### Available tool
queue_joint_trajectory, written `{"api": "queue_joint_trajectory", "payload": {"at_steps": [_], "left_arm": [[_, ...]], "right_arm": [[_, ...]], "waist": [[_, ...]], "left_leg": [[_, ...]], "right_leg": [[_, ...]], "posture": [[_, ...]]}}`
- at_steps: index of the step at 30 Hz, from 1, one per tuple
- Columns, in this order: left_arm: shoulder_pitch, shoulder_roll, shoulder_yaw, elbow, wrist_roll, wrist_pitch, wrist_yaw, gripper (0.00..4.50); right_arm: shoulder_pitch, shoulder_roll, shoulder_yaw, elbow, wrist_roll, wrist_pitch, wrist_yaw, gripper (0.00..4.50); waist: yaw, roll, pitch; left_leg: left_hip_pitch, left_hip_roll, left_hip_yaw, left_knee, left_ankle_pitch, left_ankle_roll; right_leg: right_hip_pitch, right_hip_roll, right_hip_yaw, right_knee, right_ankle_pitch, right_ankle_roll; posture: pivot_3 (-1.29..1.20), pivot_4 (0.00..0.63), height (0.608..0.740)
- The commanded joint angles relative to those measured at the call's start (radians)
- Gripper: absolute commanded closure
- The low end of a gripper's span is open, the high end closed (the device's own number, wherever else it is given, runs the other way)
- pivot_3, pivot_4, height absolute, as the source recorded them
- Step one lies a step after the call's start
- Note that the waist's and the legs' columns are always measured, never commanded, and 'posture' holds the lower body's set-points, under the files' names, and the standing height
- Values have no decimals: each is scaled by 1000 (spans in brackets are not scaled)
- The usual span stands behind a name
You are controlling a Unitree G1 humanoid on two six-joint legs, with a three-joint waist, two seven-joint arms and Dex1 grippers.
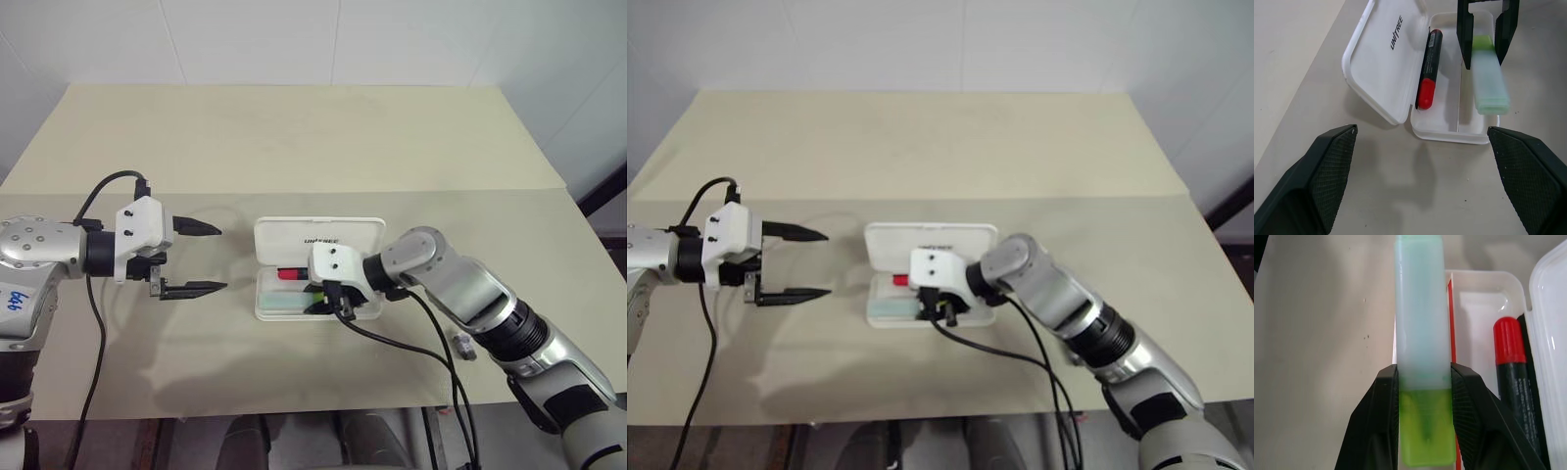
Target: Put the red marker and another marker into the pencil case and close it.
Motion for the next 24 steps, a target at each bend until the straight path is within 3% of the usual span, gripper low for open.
{"api": "queue_joint_trajectory", "payload": {"at_steps": [1,7,14,24], "left_arm": [[-7,3,22,-26,-15,-6,10,0],[-8,2,22,-24,-14,-10,14,0],[-26,-15,2,-19,-10,-15,17,0],[-112,-94,-92,-36,-24,7,-2,0]], "right_arm": [[-25,2,-26,-4,2,-3,1,2016],[-28,7,-37,1,9,-3,-2,29],[-43,-34,-147,18,50,12,1,29],[152,-375,-387,-154,199,163,84,29]], "waist": [[0,0,0],[0,0,0],[1,0,0],[26,0,0]], "left_leg": [[0,0,0,0,0,0],[0,0,0,0,0,0],[0,0,0,-1,0,0],[-1,0,0,-5,0,0]], "right_leg": [[0,0,0,0,0,0],[0,0,0,0,0,0],[0,0,0,0,0,0],[-1,0,0,-3,-1,0]], "posture": [[0,150,740],[0,150,740],[0,150,740],[0,150,740]]}}
